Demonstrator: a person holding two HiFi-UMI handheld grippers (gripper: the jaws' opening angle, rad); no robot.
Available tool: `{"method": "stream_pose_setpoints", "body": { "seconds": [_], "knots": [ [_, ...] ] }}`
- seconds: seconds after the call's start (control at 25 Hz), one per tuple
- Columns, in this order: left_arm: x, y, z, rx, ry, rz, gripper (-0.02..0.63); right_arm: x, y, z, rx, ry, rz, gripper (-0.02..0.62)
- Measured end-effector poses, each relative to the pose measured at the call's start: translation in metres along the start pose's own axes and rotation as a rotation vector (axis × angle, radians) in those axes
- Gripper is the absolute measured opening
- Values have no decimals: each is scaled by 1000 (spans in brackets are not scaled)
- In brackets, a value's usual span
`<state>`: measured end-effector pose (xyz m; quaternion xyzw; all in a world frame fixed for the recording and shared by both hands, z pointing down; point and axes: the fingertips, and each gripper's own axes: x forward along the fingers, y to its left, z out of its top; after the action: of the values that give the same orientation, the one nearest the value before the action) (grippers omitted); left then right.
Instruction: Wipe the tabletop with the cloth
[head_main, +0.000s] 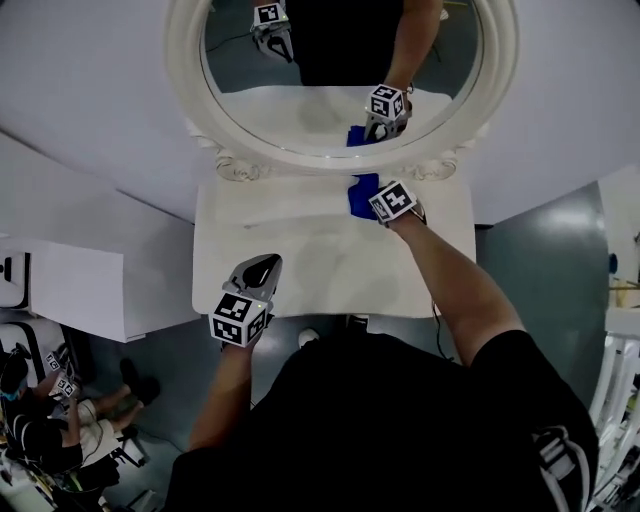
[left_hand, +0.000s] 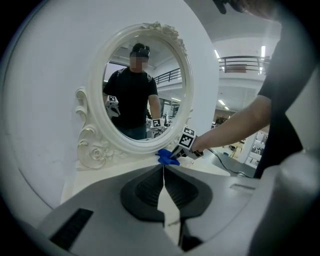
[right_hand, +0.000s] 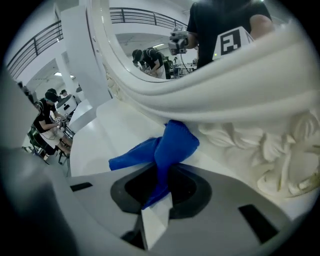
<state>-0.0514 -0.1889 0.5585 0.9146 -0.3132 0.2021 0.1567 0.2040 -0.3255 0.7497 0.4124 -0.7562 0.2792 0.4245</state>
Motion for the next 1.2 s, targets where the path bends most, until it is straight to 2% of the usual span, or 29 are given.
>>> {"method": "stream_pose_setpoints", "body": {
  "seconds": [0.4, 0.72, 0.96, 1.2],
  "knots": [
    [54, -30, 25, 42, 3, -86, 14, -50, -78, -72, 121, 26, -61, 54],
    [75, -40, 38, 56, -7, -111, 14, -85, -127, -125, 228, 28, -126, 55],
    [88, -48, 39, 65, -1, -126, 14, -96, -146, -146, 270, 24, -149, 55],
    [87, -53, 45, 70, -12, -124, 14, -98, -148, -147, 268, 15, -168, 54]
  ]
}}
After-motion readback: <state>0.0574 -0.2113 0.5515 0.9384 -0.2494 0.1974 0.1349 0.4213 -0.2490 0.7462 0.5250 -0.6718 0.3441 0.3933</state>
